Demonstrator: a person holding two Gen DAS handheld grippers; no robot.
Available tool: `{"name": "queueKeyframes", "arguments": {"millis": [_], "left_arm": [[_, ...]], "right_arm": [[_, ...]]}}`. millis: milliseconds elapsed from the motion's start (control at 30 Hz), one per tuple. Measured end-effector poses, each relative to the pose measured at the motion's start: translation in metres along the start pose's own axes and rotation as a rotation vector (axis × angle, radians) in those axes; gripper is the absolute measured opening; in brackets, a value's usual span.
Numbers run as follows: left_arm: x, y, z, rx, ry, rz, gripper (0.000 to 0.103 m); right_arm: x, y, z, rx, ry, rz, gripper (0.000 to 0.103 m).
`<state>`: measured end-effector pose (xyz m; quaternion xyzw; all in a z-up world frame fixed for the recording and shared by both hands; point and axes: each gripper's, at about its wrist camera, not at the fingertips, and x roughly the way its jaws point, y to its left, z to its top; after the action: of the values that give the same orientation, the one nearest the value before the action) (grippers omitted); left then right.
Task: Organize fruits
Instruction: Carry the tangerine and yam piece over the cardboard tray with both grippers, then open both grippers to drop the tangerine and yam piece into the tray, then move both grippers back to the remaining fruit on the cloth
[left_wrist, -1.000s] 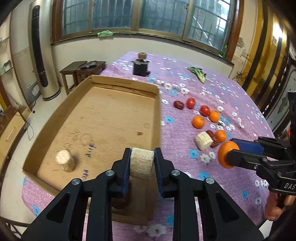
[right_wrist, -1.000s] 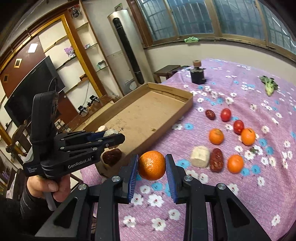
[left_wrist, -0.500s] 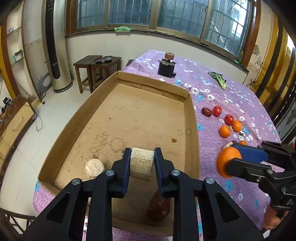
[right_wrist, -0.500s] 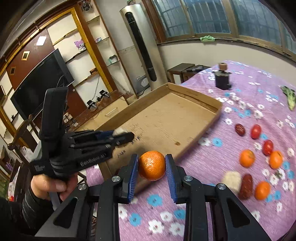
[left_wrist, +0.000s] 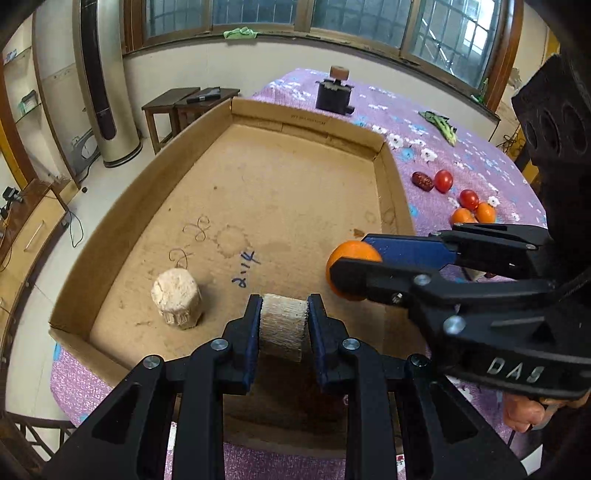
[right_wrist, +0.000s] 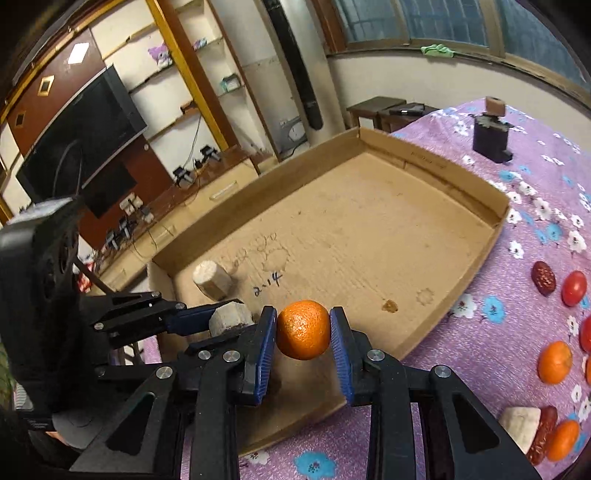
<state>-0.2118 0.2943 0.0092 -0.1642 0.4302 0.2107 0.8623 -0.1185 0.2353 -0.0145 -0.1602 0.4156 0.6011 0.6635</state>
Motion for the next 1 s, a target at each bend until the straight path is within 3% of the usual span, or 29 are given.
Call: {"name": "queueKeyframes", "arguments": {"millis": [167,233,300,367,700,1000], "left_arm": [[0.002,-0.002,-0.003,0.006,0.005,0.017,0.026],[0.0,-0.003,-0.003,0.006,0.004,0.023,0.034],[-0.004,-0.004,-0.003,0.005,-0.004,0.03,0.049],[-0.009,-0.005,-0.003,0.001,-0.018,0.045,0.061],[-0.028,-0.02,-0.003,0.014,-0.057,0.048,0.062],[-0.037,-0.042,-0.003,0.044,-0.066,0.029,0.062]], "right_arm": [[0.012,0.0,-0.003,-0.01,0.04,-0.001,0.033],[0.013,-0.002,-0.004,-0.002,0.041,-0.008,0.034],[0.01,-0.004,-0.005,0.012,0.032,0.002,0.043],[0.003,-0.005,-0.006,0.022,0.013,0.009,0.046],[-0.058,-0.019,-0.022,0.094,-0.111,0.019,0.047],[-0.098,-0.046,-0.055,0.168,-0.147,-0.026,0.047]]}}
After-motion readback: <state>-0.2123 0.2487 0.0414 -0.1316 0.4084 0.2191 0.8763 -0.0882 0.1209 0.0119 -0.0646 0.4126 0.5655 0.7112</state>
